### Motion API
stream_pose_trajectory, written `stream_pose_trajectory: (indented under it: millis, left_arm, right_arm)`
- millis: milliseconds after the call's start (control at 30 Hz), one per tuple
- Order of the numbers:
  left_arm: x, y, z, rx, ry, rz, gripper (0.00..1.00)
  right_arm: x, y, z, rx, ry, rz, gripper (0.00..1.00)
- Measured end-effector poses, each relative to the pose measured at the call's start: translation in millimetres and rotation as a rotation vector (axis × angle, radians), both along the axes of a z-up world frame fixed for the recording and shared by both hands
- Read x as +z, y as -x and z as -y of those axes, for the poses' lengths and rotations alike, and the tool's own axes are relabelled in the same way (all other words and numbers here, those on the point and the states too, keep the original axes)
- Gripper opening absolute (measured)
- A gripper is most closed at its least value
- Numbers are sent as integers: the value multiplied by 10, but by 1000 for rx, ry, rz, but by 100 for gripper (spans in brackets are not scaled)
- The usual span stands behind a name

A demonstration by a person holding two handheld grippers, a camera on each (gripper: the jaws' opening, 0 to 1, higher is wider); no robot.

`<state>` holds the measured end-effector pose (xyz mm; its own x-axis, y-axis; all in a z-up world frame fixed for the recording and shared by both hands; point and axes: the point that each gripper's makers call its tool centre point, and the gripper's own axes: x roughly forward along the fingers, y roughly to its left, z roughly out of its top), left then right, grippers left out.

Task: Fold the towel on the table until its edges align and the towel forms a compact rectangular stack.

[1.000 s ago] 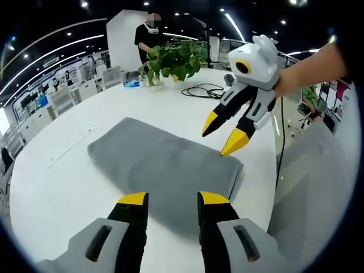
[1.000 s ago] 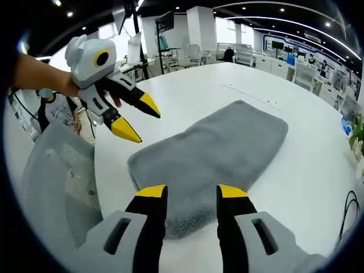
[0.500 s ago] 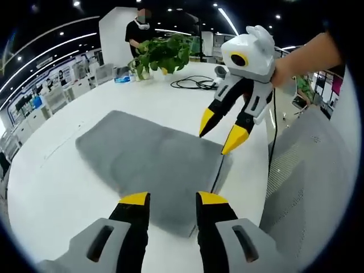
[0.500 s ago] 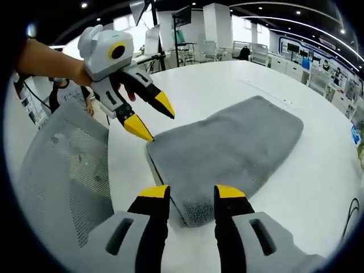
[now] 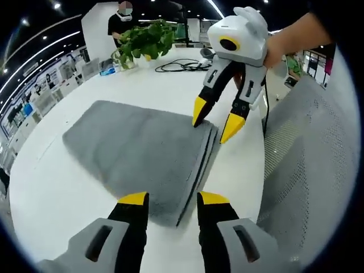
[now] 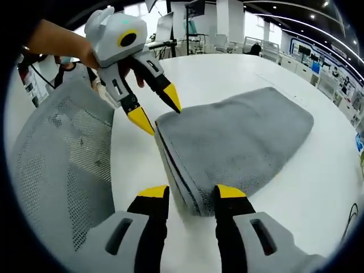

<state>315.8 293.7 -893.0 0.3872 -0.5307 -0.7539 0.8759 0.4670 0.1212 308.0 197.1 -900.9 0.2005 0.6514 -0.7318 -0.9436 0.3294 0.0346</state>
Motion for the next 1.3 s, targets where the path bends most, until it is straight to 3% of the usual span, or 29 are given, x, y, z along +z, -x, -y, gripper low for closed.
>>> stream_pose_trajectory:
  millis: [300, 500, 700, 833, 1033, 1133, 1200, 1300]
  left_arm:
    - [-94, 10, 6, -30, -58, -1, 41]
    - [-160, -31, 4, -42, -99, -3, 39]
    - [-203, -48, 17, -41, -101, -16, 38]
    - [-204, -72, 15, -20, -90, -27, 35]
    - [-213, -139, 27, 0, -84, -37, 31]
    - [-203, -188, -7, 2, -130, -22, 23]
    - [-194, -174, 4, 4, -133, -50, 22]
    - [-164, -162, -10, 13, -127, -80, 17]
  right_arm:
    - [-104, -3, 19, 32, 50, 46, 28]
    - [-164, -45, 32, 128, 168, 162, 24]
    - [-150, -69, 18, 89, 142, 139, 22]
    - [-128, -133, 11, 89, 158, 180, 15]
    - [-125, -154, 13, 64, 193, 174, 7]
    - [-106, -151, 24, 1, 154, 82, 5]
    - [-100, -157, 38, -29, 133, 42, 4]
    - [-73, -136, 43, -31, 126, 23, 3]
